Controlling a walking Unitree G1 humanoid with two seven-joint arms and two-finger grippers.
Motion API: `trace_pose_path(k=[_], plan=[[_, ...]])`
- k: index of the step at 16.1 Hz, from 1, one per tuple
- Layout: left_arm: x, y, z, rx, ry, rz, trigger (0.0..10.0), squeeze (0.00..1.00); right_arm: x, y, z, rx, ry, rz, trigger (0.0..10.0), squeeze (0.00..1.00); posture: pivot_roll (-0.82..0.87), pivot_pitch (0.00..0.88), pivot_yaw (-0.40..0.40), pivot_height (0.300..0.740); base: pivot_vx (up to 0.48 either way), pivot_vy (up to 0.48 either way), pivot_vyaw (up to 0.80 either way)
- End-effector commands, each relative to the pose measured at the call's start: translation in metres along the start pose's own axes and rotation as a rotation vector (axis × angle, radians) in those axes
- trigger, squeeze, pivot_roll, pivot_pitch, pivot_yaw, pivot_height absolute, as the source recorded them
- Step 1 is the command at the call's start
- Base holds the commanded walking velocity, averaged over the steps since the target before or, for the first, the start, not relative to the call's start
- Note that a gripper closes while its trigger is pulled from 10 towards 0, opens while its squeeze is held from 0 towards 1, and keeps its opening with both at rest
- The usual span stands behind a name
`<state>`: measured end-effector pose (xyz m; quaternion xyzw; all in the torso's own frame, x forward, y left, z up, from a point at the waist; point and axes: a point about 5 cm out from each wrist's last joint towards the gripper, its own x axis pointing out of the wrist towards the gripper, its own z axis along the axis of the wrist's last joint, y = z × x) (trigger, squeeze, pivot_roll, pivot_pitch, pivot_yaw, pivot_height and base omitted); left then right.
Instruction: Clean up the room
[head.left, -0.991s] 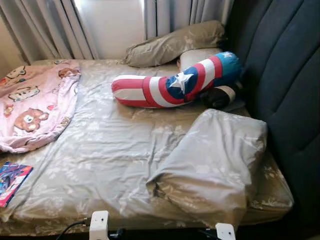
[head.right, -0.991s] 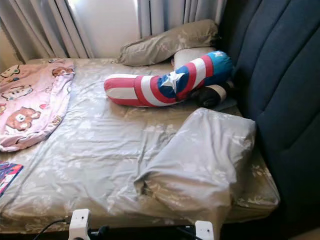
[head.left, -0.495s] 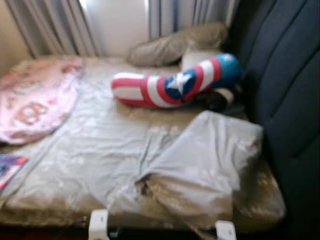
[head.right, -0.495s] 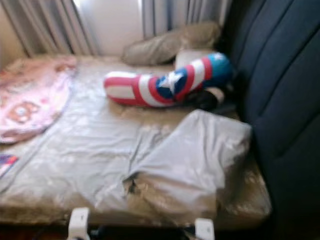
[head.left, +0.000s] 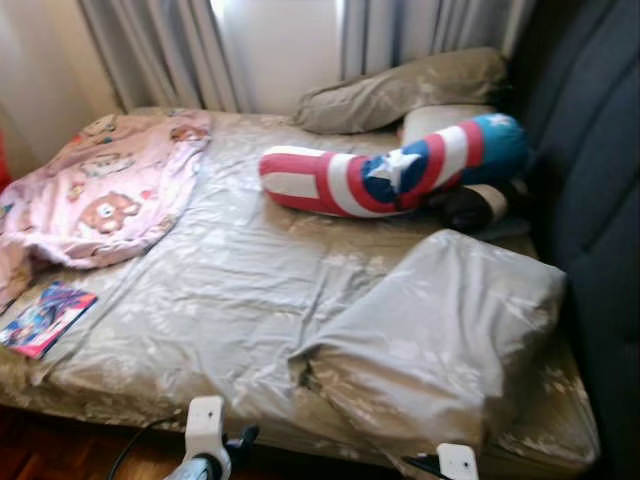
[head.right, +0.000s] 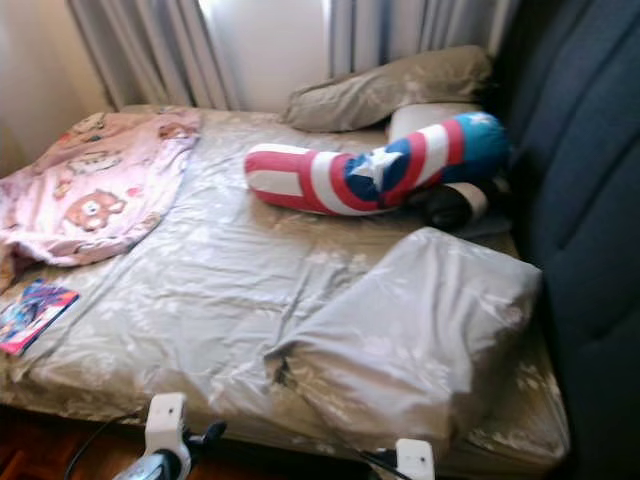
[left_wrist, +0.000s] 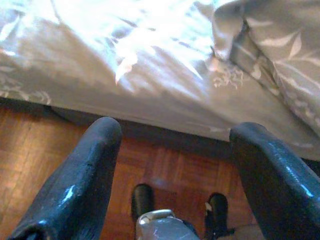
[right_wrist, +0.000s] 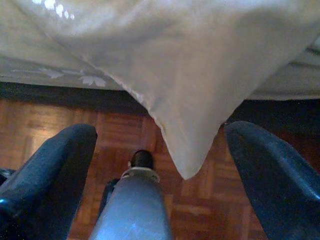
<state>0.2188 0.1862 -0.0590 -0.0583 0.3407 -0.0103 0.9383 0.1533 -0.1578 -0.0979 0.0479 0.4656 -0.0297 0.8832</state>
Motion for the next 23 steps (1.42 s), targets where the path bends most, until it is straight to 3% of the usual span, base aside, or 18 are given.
trace_pose_path(k=[1,5,8,9,10,11,12,13,16,18,20,23], plan=[[-0.001,0.003,0.002,0.007,-0.014,0.008,10.0,0.00,0.000,0.004,-0.002,0.014,0.001,0.006,10.0,0.00,0.00,0.000,-0.006,0.740,0.000,0.000,0.00],[0.003,-0.004,0.019,0.019,-0.113,-0.035,10.0,0.00,-0.001,0.004,0.000,0.045,-0.035,-0.006,10.0,0.00,0.00,0.000,-0.009,0.740,0.000,0.000,0.00],[0.005,-0.007,0.039,0.024,-0.215,-0.054,10.0,0.00,-0.003,0.000,0.005,0.164,-0.141,-0.075,10.0,0.00,-0.01,0.000,-0.003,0.740,0.000,0.000,0.00],[0.005,-0.007,0.043,0.024,-0.243,-0.056,10.0,0.00,-0.004,0.001,0.006,0.168,-0.159,-0.056,10.0,0.00,-0.02,0.000,0.003,0.740,0.000,0.000,0.00],[0.003,-0.008,0.045,0.025,-0.284,-0.066,10.0,0.00,-0.004,0.002,0.011,0.073,-0.194,-0.032,10.0,0.00,-0.02,0.000,0.004,0.740,0.000,0.000,0.00],[0.001,-0.008,0.045,0.021,-0.305,-0.068,10.0,0.00,-0.002,-0.017,0.081,0.053,-0.444,-0.033,10.0,0.00,-0.02,0.000,0.003,0.740,0.000,0.000,0.00],[-0.001,-0.008,0.045,0.015,-0.326,-0.063,10.0,0.00,-0.006,-0.024,0.118,0.054,-0.584,-0.039,10.0,0.00,-0.02,0.000,0.002,0.740,0.000,0.000,0.00],[-0.003,-0.006,0.046,0.005,-0.358,-0.052,10.0,0.00,-0.010,-0.024,0.126,0.068,-0.641,-0.040,10.0,0.00,-0.02,0.000,0.001,0.740,0.000,0.000,0.00],[-0.010,-0.002,0.046,-0.001,-0.404,-0.046,10.0,0.00,-0.017,-0.019,0.133,0.055,-0.738,-0.002,10.0,0.00,-0.03,0.000,0.000,0.740,0.000,0.000,0.00],[-0.016,0.005,0.056,0.012,-0.480,-0.014,10.0,0.00,-0.022,-0.019,0.131,0.118,-0.782,0.002,10.0,0.00,-0.04,0.000,-0.001,0.740,0.000,0.000,0.00],[-0.015,0.006,0.065,0.015,-0.504,0.003,10.0,0.00,-0.022,-0.013,0.126,0.111,-0.770,0.034,10.0,0.00,-0.05,0.006,-0.006,0.740,0.000,0.000,0.00],[-0.010,-0.005,0.088,0.010,-0.567,-0.022,10.0,0.00,-0.019,-0.008,0.123,0.126,-0.742,0.026,10.0,0.00,-0.04,0.019,-0.005,0.740,0.000,0.000,0.00]])
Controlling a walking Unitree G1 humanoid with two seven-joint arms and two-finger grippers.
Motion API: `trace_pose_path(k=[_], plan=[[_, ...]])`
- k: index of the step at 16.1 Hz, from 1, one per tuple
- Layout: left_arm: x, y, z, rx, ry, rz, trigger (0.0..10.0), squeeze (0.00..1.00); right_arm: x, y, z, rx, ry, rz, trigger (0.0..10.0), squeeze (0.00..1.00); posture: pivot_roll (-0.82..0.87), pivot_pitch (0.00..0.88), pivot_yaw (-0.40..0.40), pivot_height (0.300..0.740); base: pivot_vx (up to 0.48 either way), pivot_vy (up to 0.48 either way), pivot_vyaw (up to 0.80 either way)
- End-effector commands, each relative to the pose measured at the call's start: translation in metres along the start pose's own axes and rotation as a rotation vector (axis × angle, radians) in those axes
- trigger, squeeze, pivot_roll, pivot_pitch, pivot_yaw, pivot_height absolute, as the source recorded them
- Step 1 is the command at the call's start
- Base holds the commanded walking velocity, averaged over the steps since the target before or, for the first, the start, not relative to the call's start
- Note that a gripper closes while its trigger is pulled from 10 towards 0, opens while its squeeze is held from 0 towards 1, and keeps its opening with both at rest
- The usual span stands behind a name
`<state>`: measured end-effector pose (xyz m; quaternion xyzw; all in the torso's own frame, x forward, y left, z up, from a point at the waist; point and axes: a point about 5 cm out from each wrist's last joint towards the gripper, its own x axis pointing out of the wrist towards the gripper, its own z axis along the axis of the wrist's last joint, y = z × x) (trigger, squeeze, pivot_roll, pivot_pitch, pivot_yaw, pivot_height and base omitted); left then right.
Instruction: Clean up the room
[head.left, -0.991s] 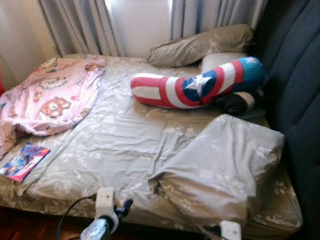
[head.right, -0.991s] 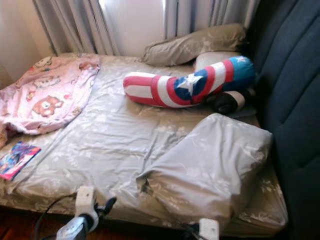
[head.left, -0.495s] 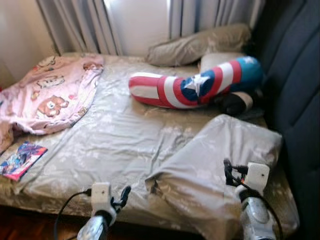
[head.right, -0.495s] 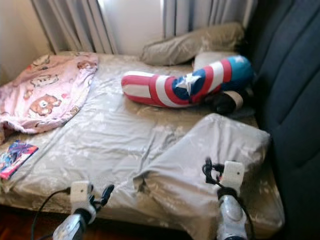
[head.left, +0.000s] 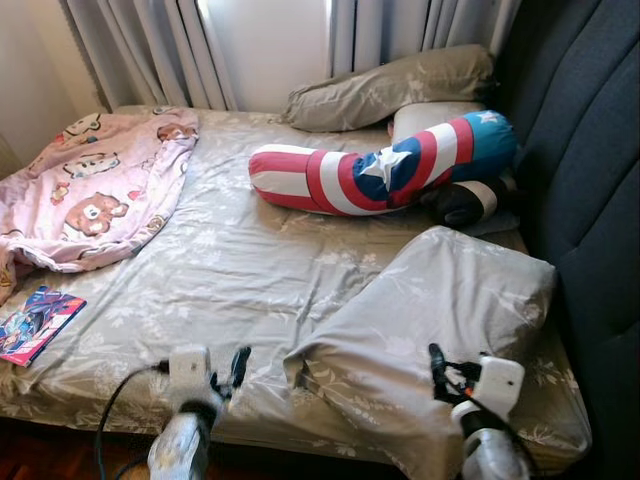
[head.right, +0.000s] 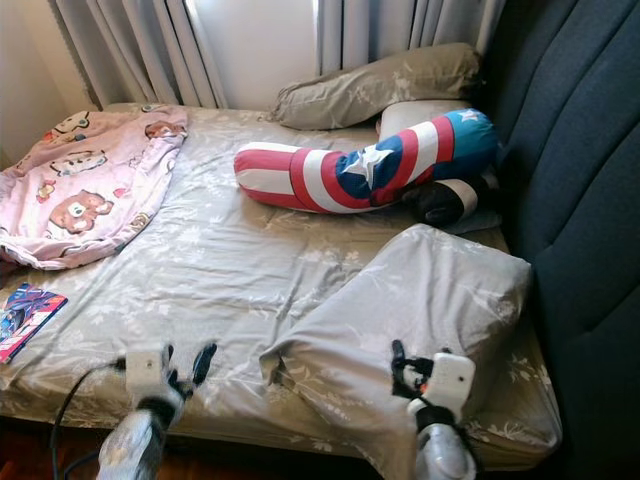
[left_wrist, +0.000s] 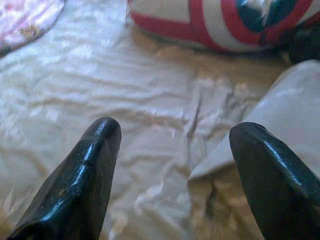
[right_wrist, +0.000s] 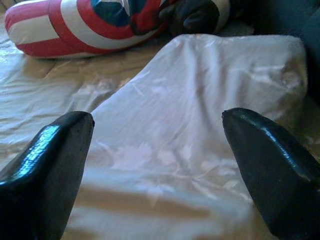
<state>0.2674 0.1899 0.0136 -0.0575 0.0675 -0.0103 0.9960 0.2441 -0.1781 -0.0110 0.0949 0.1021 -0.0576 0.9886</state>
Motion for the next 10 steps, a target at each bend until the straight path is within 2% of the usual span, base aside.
trace_pose_path(k=[1,10], plan=[[0.003,-0.003,0.004,-0.006,-0.012,-0.018,10.0,0.00,0.000,0.000,-0.004,0.008,0.028,-0.010,10.0,0.00,-0.04,0.021,-0.005,0.740,0.000,0.000,0.00],[-0.004,-0.008,-0.002,-0.021,0.008,-0.067,10.0,0.00,-0.014,-0.003,-0.016,0.013,0.064,-0.034,10.0,0.00,-0.05,0.000,-0.002,0.740,0.000,0.000,0.00]])
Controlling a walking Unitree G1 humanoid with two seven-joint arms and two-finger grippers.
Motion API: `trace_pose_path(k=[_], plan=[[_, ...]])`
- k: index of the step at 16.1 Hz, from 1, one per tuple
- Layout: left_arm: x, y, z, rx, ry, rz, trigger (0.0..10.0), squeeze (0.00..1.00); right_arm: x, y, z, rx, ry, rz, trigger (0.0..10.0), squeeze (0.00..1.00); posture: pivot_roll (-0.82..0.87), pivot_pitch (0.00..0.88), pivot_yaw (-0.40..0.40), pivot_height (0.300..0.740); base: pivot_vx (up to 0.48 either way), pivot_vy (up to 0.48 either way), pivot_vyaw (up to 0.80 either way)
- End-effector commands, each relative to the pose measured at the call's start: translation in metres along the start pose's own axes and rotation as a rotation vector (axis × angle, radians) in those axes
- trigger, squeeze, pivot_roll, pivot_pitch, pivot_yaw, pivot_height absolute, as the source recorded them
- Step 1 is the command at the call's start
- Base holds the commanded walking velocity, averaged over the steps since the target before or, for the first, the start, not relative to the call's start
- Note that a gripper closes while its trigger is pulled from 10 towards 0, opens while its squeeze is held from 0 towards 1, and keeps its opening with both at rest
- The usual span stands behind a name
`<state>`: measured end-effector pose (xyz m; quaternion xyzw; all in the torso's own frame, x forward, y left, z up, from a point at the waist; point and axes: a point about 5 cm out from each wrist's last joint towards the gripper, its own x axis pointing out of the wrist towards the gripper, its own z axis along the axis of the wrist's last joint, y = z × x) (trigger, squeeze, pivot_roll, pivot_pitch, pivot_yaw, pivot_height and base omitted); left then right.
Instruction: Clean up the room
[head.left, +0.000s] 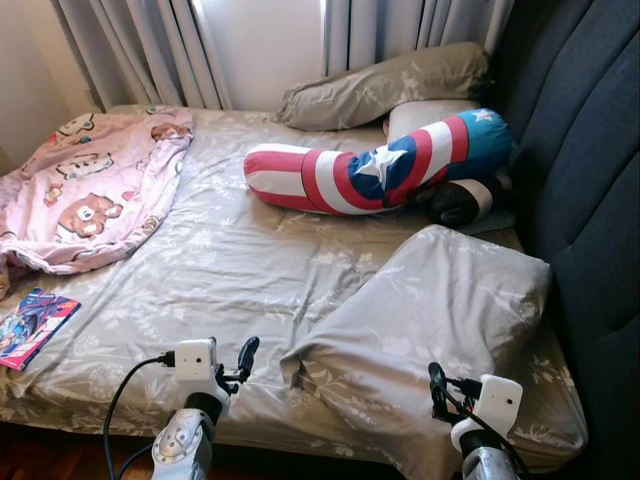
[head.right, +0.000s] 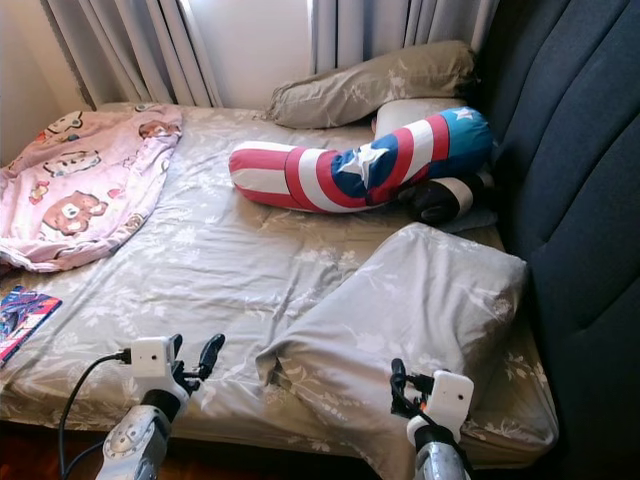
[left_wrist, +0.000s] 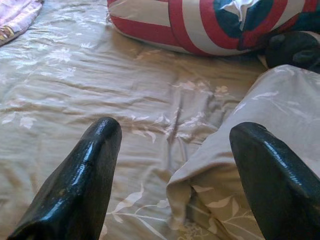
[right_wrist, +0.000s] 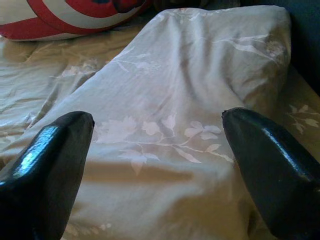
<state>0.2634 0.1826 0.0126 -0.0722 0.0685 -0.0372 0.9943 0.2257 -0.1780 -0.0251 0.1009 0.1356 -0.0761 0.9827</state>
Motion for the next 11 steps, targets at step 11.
trace_pose_path(k=[11], plan=[[0.0049,-0.0006,0.0073,-0.003,-0.008,-0.020,10.0,0.00,0.0062,0.0055,0.0030,0.028,0.015,-0.010,10.0,0.00,-0.03,0.000,-0.001,0.740,0.069,0.000,-0.12]])
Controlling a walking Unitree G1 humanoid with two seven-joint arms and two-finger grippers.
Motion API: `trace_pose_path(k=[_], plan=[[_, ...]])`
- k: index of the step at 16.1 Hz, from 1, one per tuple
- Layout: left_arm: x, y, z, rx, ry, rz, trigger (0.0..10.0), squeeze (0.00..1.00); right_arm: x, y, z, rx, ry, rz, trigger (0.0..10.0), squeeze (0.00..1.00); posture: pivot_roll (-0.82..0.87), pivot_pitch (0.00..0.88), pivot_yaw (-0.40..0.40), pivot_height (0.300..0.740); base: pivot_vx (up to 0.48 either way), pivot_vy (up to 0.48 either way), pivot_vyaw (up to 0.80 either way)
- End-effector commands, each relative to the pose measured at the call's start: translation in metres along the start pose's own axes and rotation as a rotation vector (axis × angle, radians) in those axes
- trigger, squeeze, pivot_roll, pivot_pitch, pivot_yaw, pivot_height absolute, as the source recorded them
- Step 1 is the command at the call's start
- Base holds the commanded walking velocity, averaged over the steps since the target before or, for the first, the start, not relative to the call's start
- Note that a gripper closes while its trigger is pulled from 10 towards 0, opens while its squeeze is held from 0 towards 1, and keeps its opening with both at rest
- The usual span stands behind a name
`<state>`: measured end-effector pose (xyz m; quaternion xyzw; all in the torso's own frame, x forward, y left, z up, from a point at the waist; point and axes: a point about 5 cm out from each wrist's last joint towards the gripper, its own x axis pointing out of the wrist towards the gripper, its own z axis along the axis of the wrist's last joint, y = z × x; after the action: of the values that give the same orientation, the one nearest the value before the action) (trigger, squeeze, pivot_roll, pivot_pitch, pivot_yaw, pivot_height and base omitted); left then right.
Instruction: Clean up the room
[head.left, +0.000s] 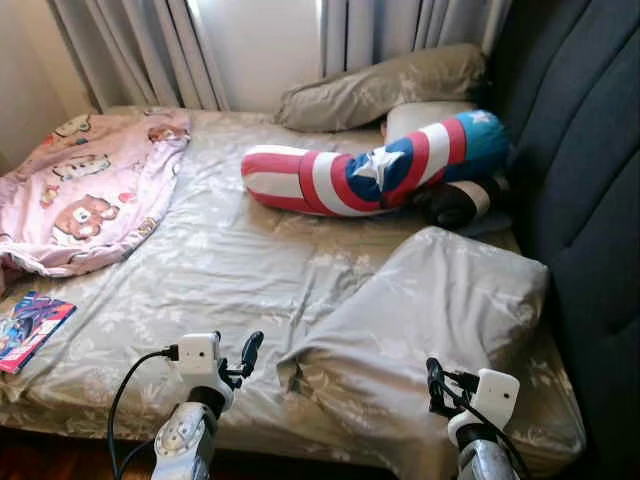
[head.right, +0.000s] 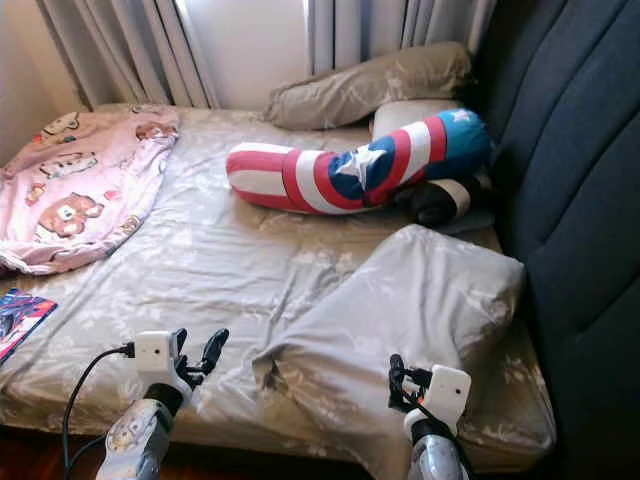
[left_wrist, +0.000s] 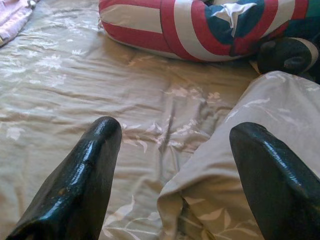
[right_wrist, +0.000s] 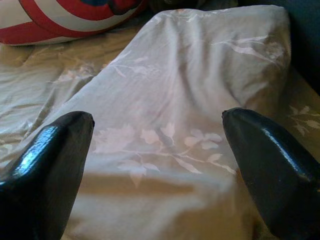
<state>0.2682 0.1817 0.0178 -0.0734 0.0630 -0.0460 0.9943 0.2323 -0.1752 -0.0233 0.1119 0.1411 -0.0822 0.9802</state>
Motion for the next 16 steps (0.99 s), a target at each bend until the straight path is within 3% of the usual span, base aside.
trace_pose_path(k=[1,3,6,16], plan=[[0.001,0.001,0.002,0.000,0.003,-0.001,10.0,0.00,0.003,0.003,0.002,0.015,0.009,0.006,10.0,0.00,-0.03,0.000,0.001,0.740,0.262,0.000,-0.43],[0.001,0.003,0.003,0.002,0.005,0.004,10.0,0.00,0.004,0.002,0.004,0.007,0.003,0.004,10.0,0.00,-0.03,0.000,0.001,0.740,0.266,0.000,-0.64],[0.001,0.004,0.003,0.003,0.002,0.010,10.0,0.00,0.004,0.001,0.006,0.008,-0.013,-0.002,10.0,0.00,-0.03,0.000,0.000,0.740,0.265,0.000,0.00],[0.001,0.005,0.006,0.002,-0.006,0.014,10.0,0.00,0.001,-0.010,0.004,0.011,-0.005,-0.091,10.0,0.00,-0.03,0.000,-0.004,0.740,0.000,0.000,0.00]])
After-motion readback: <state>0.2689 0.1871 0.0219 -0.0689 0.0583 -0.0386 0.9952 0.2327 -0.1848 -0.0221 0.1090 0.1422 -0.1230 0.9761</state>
